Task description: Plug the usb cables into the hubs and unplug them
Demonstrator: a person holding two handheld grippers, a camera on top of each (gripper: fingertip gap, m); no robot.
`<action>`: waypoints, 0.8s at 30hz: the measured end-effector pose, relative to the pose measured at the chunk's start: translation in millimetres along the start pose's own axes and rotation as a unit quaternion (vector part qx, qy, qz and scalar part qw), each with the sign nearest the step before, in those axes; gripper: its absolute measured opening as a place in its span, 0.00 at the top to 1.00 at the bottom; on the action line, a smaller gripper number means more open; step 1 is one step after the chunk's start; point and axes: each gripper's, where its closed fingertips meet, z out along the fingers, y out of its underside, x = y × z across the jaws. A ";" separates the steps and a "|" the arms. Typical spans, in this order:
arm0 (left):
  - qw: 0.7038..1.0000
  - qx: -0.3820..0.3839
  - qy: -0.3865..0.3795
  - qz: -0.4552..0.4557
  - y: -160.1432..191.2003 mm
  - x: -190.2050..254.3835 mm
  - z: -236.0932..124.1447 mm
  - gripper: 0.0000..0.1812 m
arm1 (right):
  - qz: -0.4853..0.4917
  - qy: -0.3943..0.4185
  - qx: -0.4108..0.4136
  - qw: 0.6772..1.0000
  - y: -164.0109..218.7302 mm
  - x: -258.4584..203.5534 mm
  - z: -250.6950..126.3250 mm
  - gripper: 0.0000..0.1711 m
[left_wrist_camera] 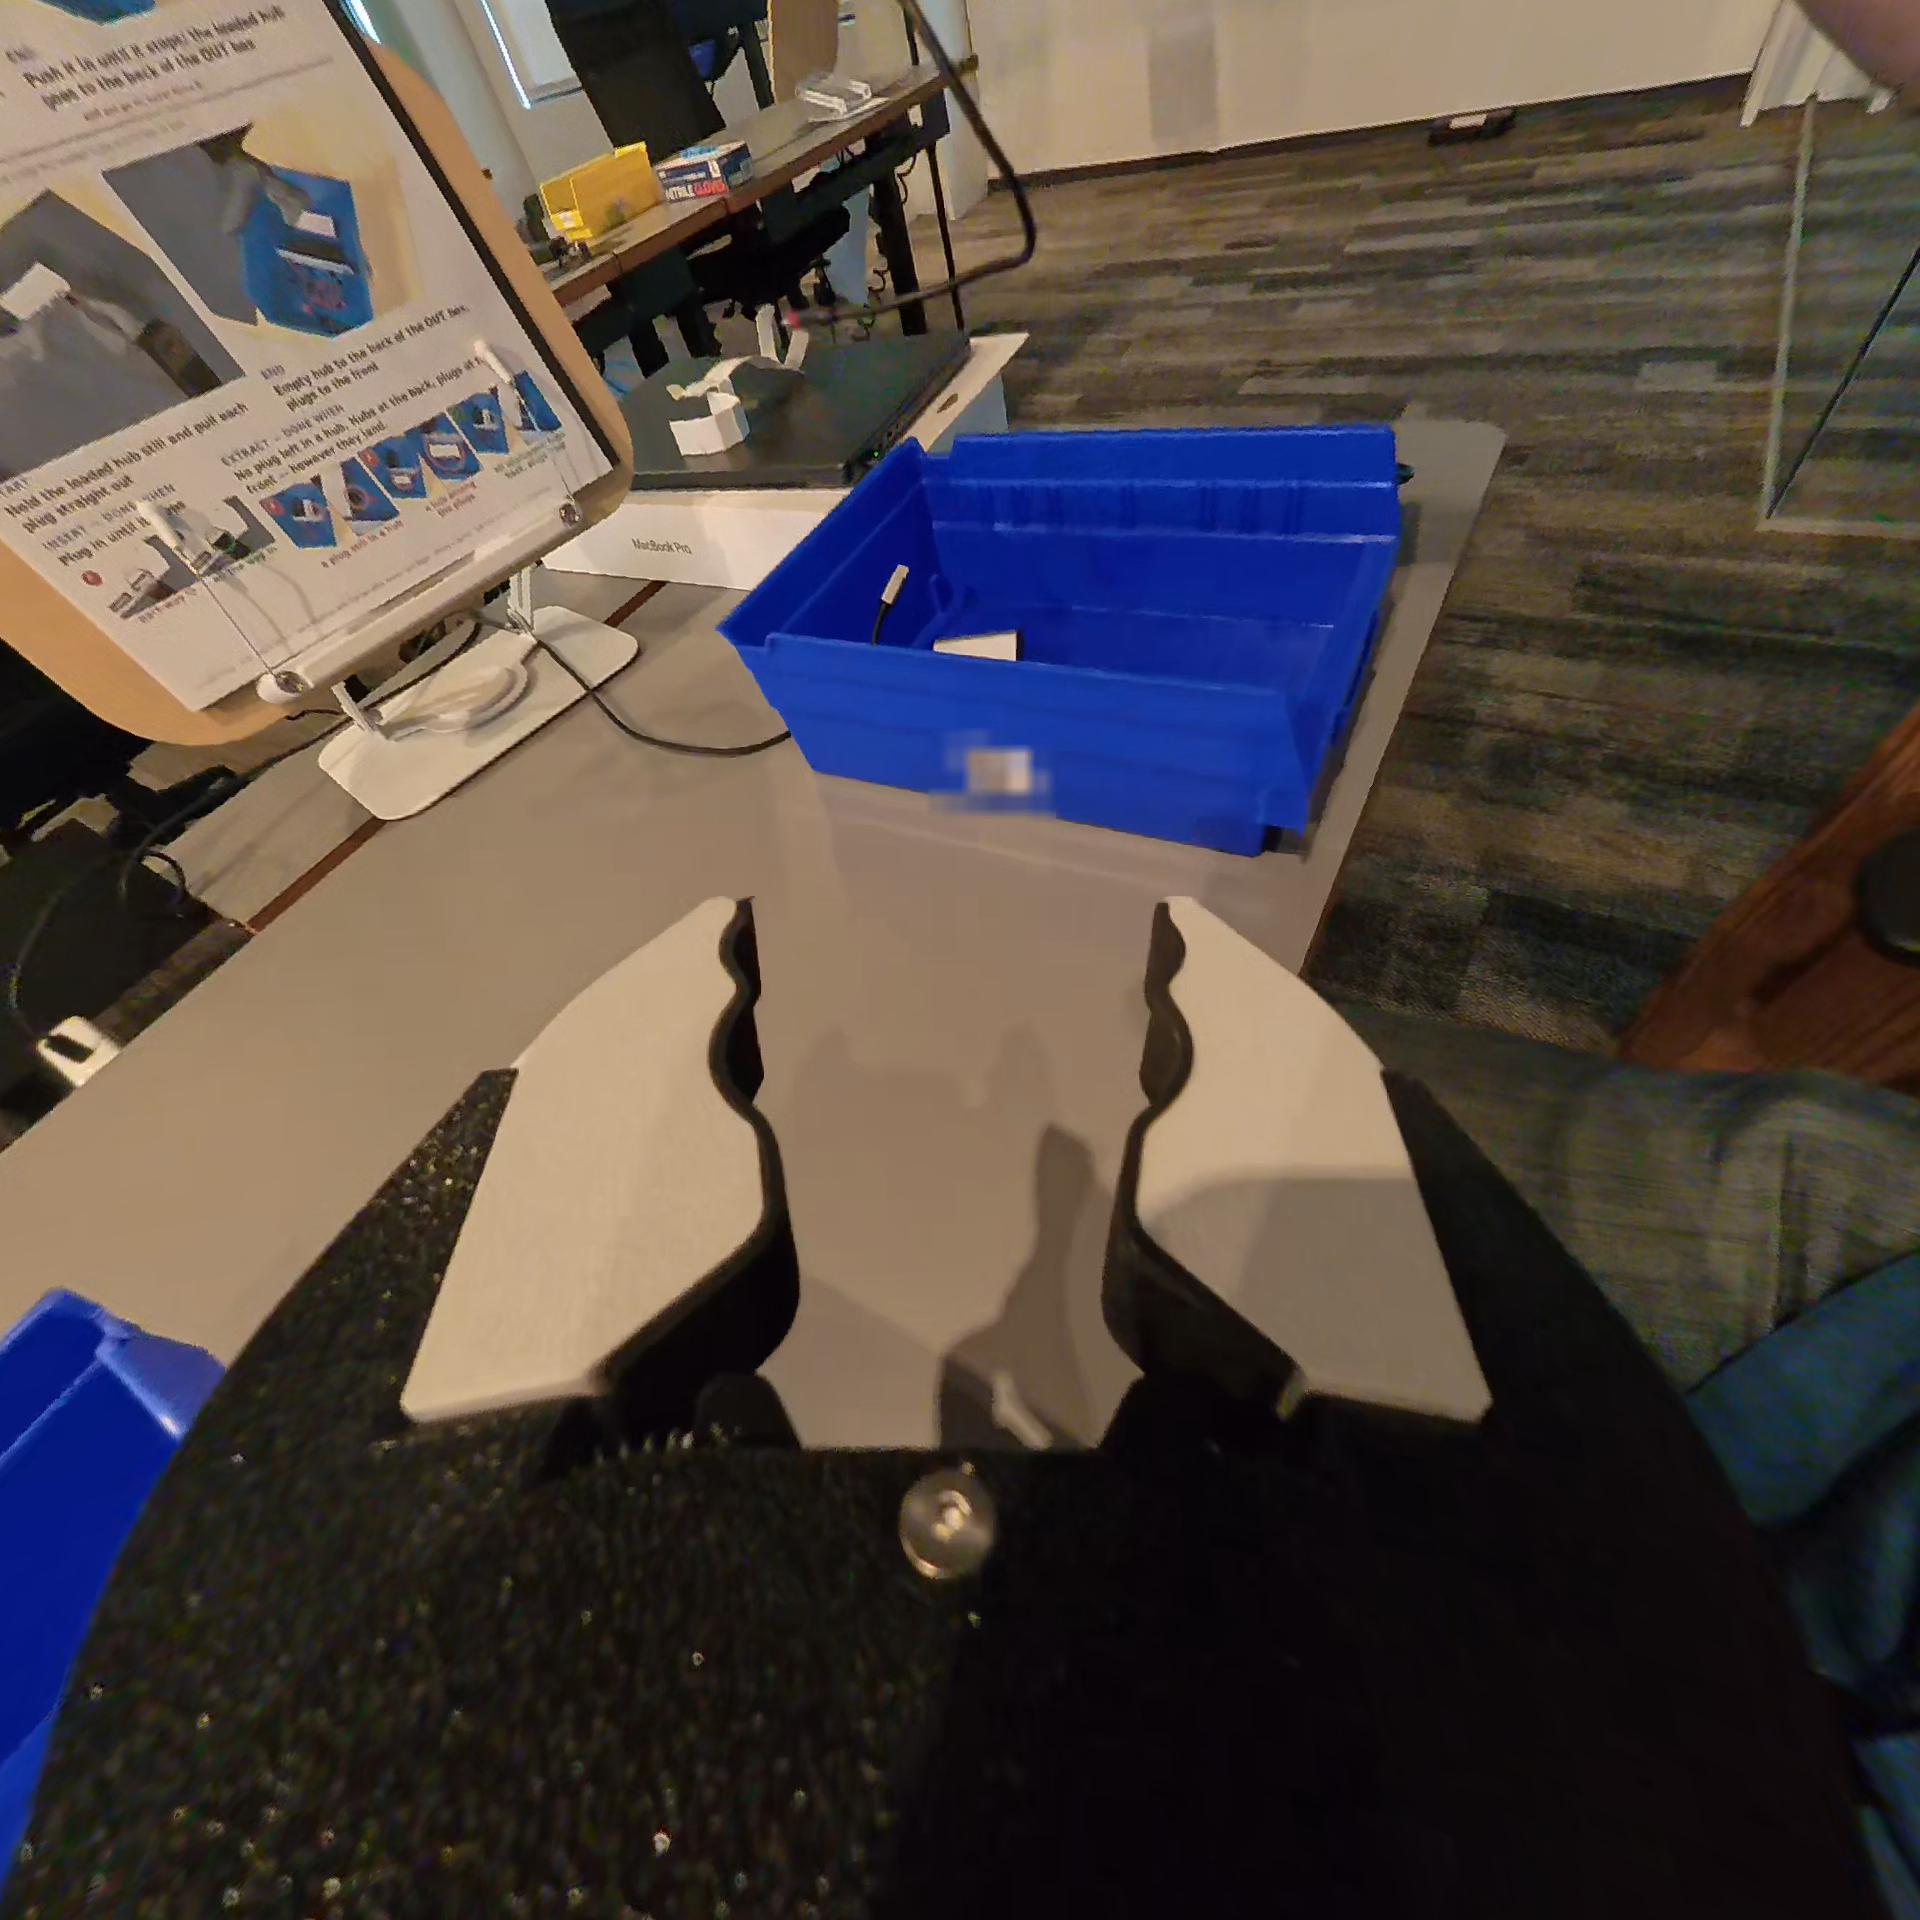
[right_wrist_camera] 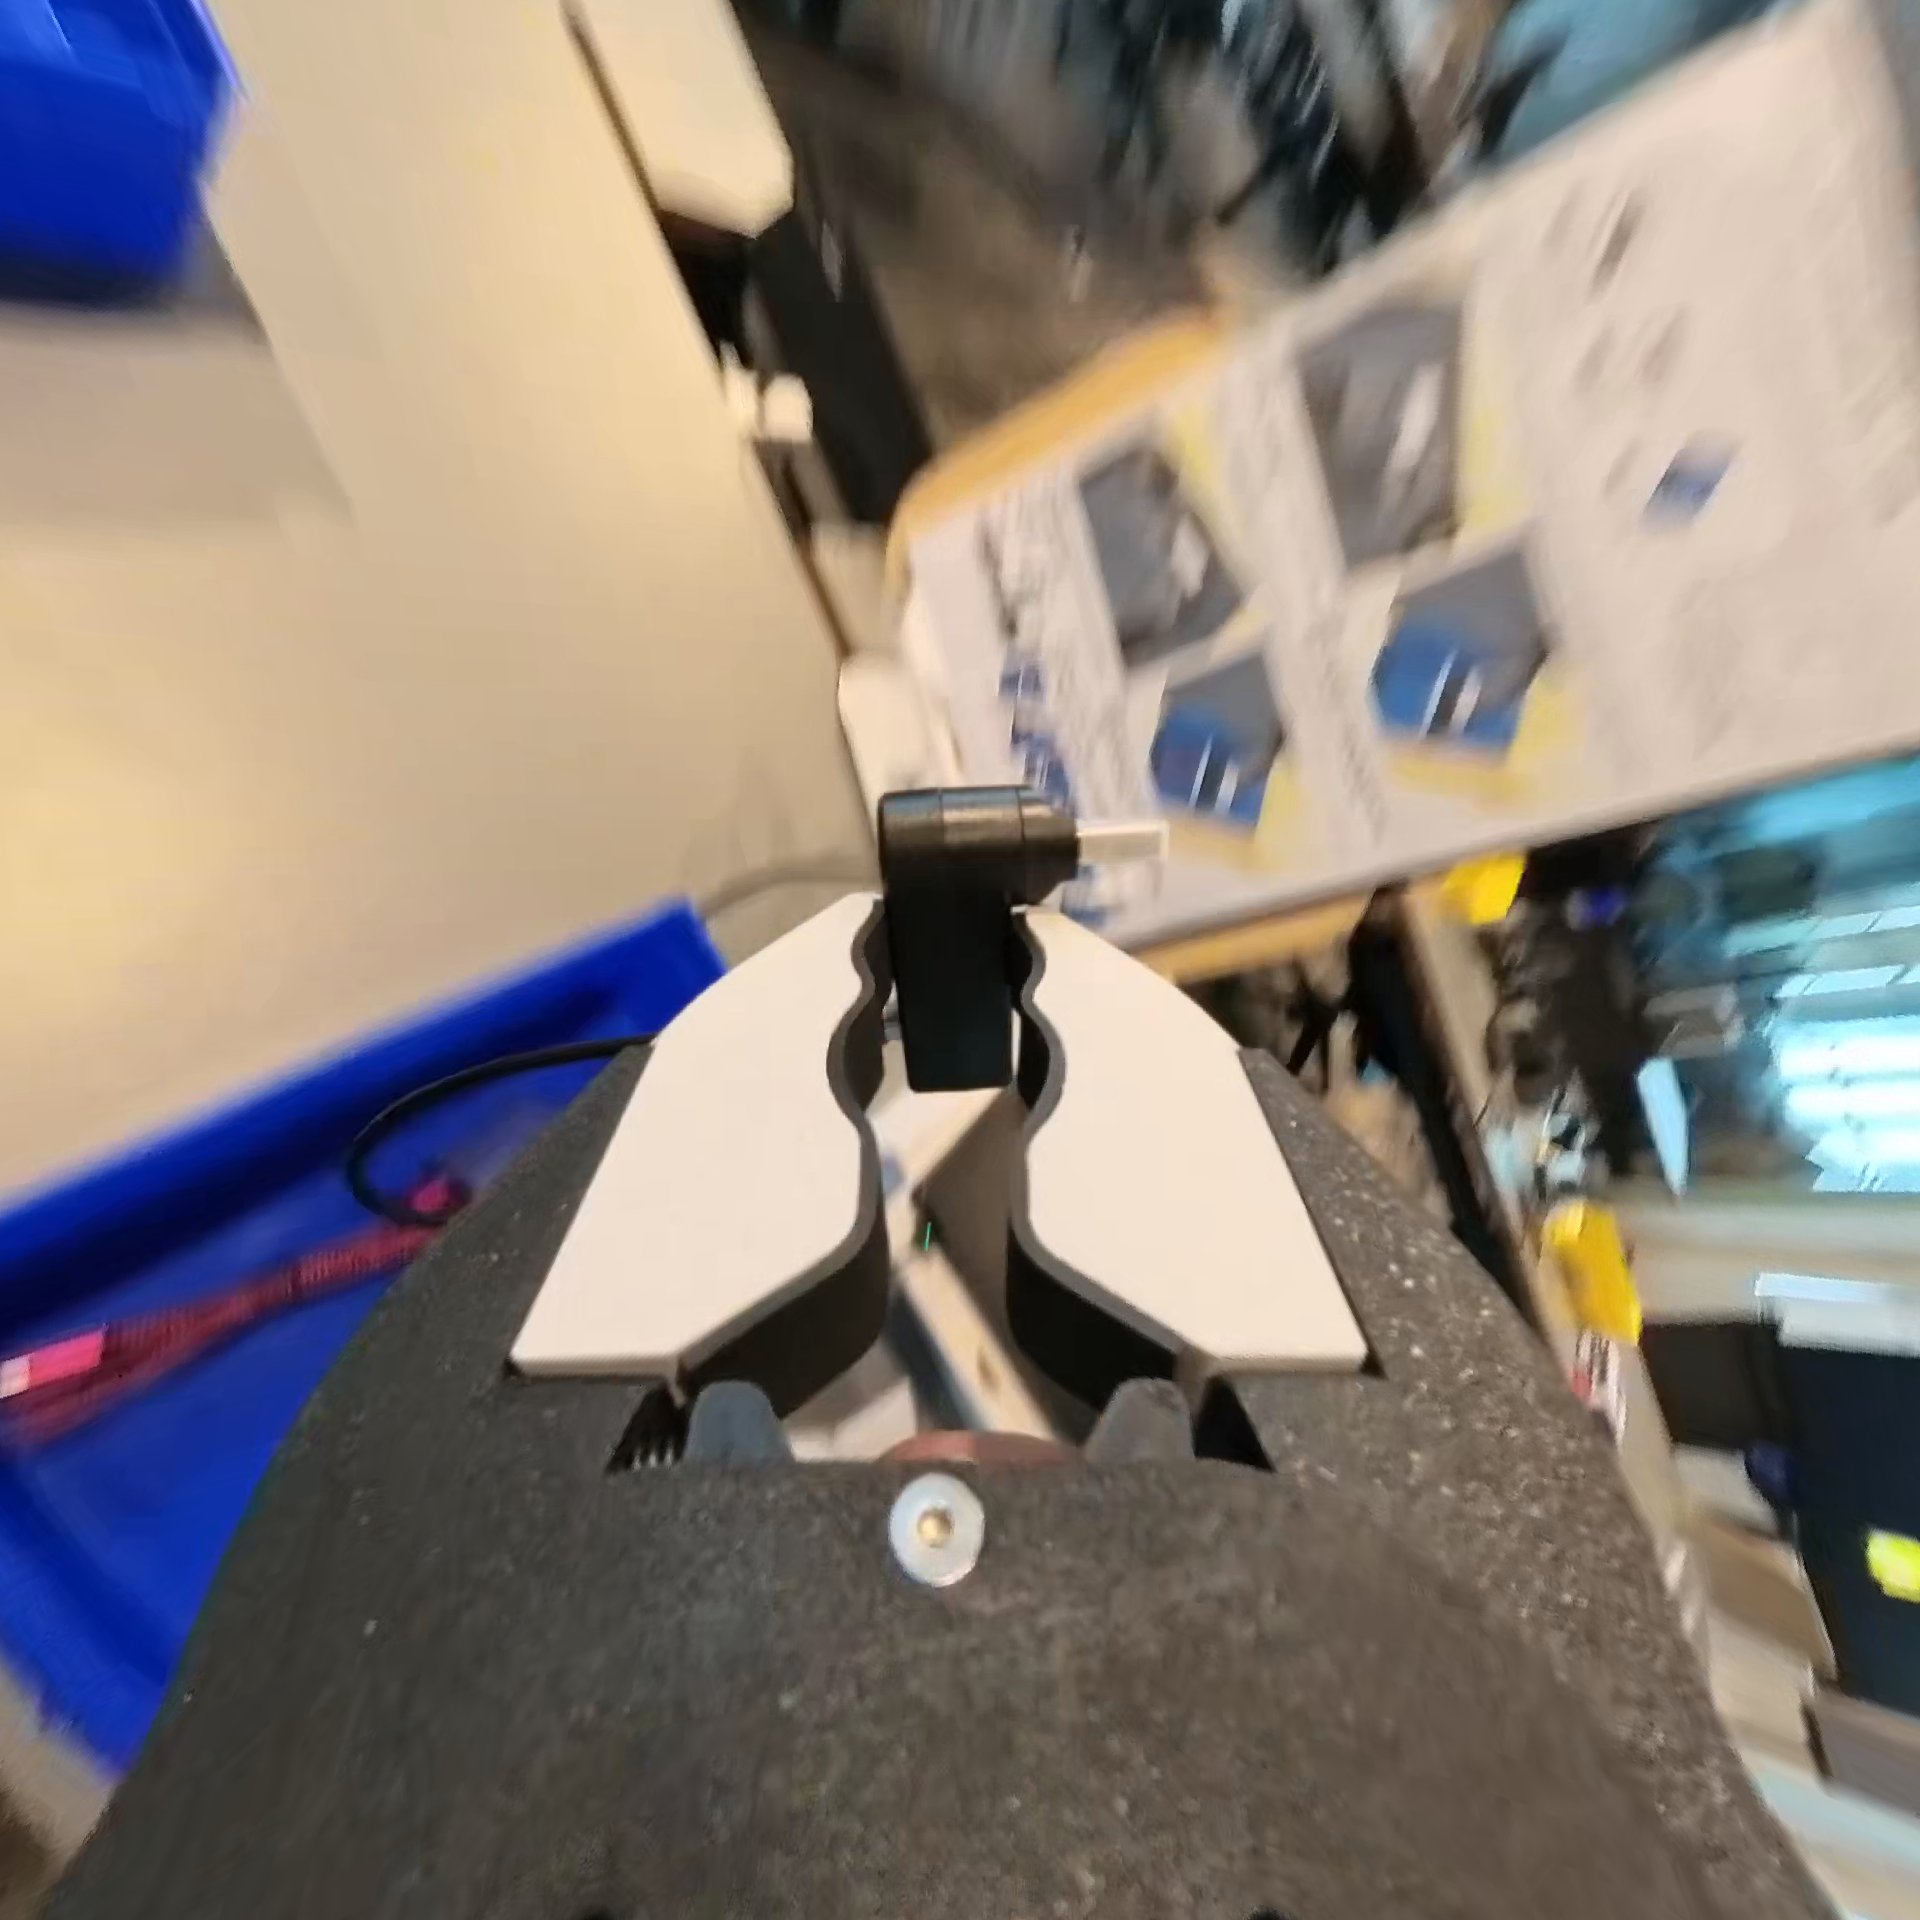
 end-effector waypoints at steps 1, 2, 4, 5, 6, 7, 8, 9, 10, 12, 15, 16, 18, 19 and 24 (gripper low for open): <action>1.000 0.002 -0.002 0.001 -1.1 -0.5 -1.5 0.61 | -0.003 0.006 0.021 1.000 -15.7 -4.5 -1.4 0.88; 1.000 0.004 -0.004 0.001 -2.1 -1.3 -3.2 0.61 | -0.001 0.006 0.043 0.999 -31.3 -11.0 -1.9 0.88; 1.000 0.008 -0.007 -0.001 -3.9 -3.1 -6.2 0.61 | 0.009 0.004 0.095 0.995 -61.9 -25.7 -2.1 0.88; 1.000 0.009 -0.009 -0.002 -4.5 -4.3 -7.8 0.61 | 0.015 0.002 0.122 0.992 -75.7 -33.5 -1.8 0.88; 1.000 0.011 -0.011 -0.003 -5.0 -5.7 -9.6 0.61 | 0.022 0.001 0.152 0.988 -88.9 -41.6 -1.6 0.88; 1.000 0.013 -0.014 -0.004 -5.5 -7.3 -11.8 0.61 | 0.031 -0.007 0.182 0.983 -100.6 -51.2 -0.8 0.88; 1.000 0.015 -0.017 -0.006 -6.1 -9.0 -14.2 0.61 | 0.042 -0.013 0.211 0.977 -111.0 -60.1 0.3 0.88; 1.000 0.018 -0.019 -0.009 -6.9 -10.9 -16.8 0.62 | 0.052 -0.017 0.236 0.970 -119.2 -68.6 1.8 0.88; 0.999 0.023 -0.019 -0.012 -8.0 -12.4 -19.6 0.62 | 0.063 -0.027 0.260 0.963 -125.8 -78.3 3.6 0.88; 0.999 0.036 -0.014 -0.026 -11.1 -15.1 -25.3 0.62 | 0.098 -0.041 0.308 0.945 -134.0 -94.2 7.6 0.88; 0.997 0.063 -0.001 -0.052 -17.1 -19.0 -33.7 0.62 | 0.167 -0.072 0.378 0.908 -135.8 -117.4 12.5 0.88; 0.996 0.071 0.004 -0.061 -19.1 -20.4 -36.1 0.62 | 0.190 -0.083 0.403 0.891 -135.0 -125.5 13.0 0.88; 0.993 0.086 0.014 -0.079 -22.3 -22.0 -39.5 0.62 | 0.207 -0.091 0.435 0.871 -131.6 -141.6 14.8 0.88; 0.992 0.092 0.021 -0.088 -23.6 -21.8 -40.6 0.62 | 0.211 -0.094 0.441 0.867 -129.9 -147.8 17.0 0.88; 0.980 0.121 0.061 -0.144 -30.8 -19.2 -41.4 0.62 | 0.218 -0.119 0.458 0.853 -128.0 -160.2 17.7 0.88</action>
